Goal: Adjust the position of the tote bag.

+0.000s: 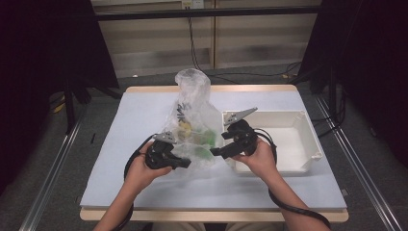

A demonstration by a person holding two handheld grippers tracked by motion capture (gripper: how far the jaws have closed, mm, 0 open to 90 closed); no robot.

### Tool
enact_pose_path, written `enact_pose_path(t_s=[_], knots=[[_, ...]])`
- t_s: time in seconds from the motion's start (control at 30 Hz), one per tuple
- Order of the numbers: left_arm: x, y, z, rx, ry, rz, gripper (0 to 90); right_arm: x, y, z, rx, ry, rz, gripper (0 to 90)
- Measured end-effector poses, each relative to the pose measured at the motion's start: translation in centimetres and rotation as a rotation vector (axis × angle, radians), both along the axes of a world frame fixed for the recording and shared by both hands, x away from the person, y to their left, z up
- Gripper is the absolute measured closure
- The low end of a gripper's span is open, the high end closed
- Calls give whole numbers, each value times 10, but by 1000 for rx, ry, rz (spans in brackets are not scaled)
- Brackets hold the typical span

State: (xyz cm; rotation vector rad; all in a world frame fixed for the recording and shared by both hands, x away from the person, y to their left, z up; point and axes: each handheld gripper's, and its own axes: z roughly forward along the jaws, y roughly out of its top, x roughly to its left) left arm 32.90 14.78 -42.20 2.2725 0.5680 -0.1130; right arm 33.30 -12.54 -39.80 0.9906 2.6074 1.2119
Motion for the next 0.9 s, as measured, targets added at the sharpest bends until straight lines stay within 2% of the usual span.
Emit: enact_pose_path(t_s=[0.03, 0.07, 0.23, 0.27, 0.37, 0.43, 0.47, 0.57, 0.63, 0.7, 0.83, 0.9], knots=[[0, 0, 0, 0, 0, 0, 861, -1, 1, 0, 4, 3, 14, 265], [0, -1, -1, -23, -5, 2, 861, -1, 3, -1, 9, 14, 21, 274], [-1, 0, 2, -5, -21, 3, 861, 0, 13, -3, 7, 12, 68, 356], [-2, 1, 1, -21, -23, 2, 861, 0, 16, -3, 4, 8, 74, 383], [-2, 1, 1, -21, -21, -2, 861, 2, 25, -3, 8, -7, 110, 457], [-2, 1, 0, -26, -20, 1, 860, 2, 28, -3, 4, -5, 112, 479], [-3, 2, 0, -24, -19, 3, 855, 4, 34, -4, 4, 6, 124, 567], [-4, 4, 2, -11, -16, 10, 835, 4, 42, -6, -5, 5, 151, 693], [-5, 4, 1, -21, -14, 18, 815, 3, 44, -7, -12, 2, 166, 788], [-6, 8, 3, -11, -27, 18, 779, 2, 45, -8, -11, 2, 185, 893], [-6, 13, 4, -9, -32, 40, 641, 2, 42, -10, -37, -4, 192, 900], [-7, 19, 6, -34, -24, 73, 571, 2, 36, -12, -43, 2, 176, 900]])
